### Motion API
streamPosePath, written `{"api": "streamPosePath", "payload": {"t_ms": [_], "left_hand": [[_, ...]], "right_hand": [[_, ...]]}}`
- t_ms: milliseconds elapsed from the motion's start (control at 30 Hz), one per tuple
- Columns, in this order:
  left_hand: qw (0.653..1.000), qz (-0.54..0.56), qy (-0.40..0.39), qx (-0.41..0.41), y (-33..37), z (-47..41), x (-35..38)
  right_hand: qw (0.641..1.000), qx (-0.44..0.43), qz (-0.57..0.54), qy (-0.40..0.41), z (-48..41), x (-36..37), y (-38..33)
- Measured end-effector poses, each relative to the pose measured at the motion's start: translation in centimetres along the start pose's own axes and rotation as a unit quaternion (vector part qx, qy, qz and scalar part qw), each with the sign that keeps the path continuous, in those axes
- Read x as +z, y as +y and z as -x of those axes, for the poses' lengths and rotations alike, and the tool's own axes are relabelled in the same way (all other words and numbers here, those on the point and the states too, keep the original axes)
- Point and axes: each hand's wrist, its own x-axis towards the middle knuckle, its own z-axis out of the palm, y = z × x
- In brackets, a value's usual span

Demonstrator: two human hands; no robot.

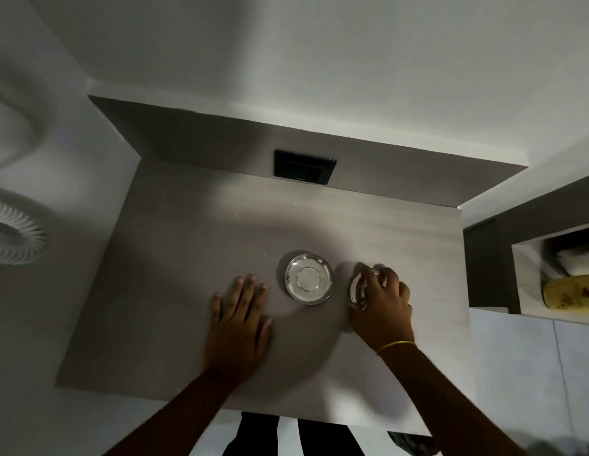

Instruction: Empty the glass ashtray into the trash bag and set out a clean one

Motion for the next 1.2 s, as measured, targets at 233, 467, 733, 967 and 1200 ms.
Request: {"api": "streamPosePath", "payload": {"t_ms": [233,467,733,967,1200], "left_hand": [[1.000,-0.005,-0.006,-0.005,0.1,0.0,-0.2],[1.000,-0.007,-0.003,-0.002,-0.1,0.0,0.3],[1.000,-0.005,-0.004,-0.003,-0.1,0.0,0.3],[1.000,-0.007,-0.011,-0.001,0.0,0.1,0.4],[0.999,-0.021,-0.026,0.007,0.4,-0.4,-1.1]], "right_hand": [[0.999,-0.023,0.016,-0.039,-0.6,-1.2,-0.3],[0.990,-0.107,-0.094,-0.020,0.0,-0.7,-5.2],[0.987,-0.148,0.014,-0.060,-0.9,0.9,-9.7],[0.985,-0.161,0.043,-0.046,-0.9,1.9,-9.7],[0.981,-0.169,0.092,-0.020,-0.5,1.0,-9.6]]}}
